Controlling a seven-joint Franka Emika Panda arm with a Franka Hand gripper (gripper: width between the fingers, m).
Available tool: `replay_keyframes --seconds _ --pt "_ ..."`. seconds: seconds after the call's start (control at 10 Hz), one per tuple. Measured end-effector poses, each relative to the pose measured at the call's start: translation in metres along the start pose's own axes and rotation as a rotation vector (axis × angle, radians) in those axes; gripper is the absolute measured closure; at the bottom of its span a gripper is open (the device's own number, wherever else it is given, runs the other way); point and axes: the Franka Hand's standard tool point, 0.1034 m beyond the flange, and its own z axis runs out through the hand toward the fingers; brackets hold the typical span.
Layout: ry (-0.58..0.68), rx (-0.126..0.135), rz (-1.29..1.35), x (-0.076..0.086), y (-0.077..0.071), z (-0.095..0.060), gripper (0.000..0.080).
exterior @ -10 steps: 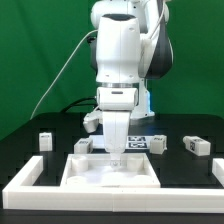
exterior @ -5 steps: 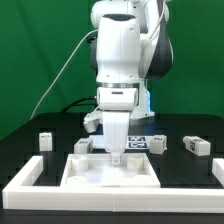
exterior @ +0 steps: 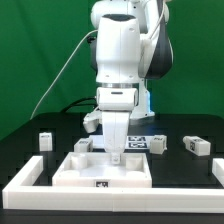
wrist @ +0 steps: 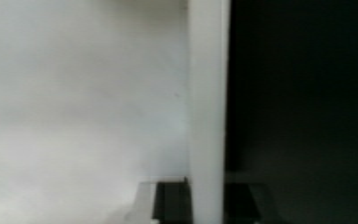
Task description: Assemble one leg
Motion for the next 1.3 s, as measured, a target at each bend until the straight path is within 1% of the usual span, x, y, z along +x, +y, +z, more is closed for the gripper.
replay_keyframes --seconds 0.3,0.4,0.5,0.6,0.7,0.8,0.9,1.3 --pt "0.0 0.002 -0.001 0.0 0.0 0.0 0.0738" --pt "-0.011 0.037 0.007 0.007 0.002 -0.002 0.0738" --pt "-0.025 0.082 0.0 0.014 0.01 -0.004 0.0738" --pt "-0.036 0.129 -0.009 0.017 0.013 -0.003 0.0738" --pt "-0.043 0.174 0.003 0.021 0.013 -0.002 0.0735" --pt "-0.045 0.199 0.012 0.023 0.013 -0.002 0.0735" --pt "-0.045 0.194 0.011 0.022 0.013 -0.003 0.0731" --pt "-0.033 0.192 -0.003 0.022 0.013 -0.003 0.0729"
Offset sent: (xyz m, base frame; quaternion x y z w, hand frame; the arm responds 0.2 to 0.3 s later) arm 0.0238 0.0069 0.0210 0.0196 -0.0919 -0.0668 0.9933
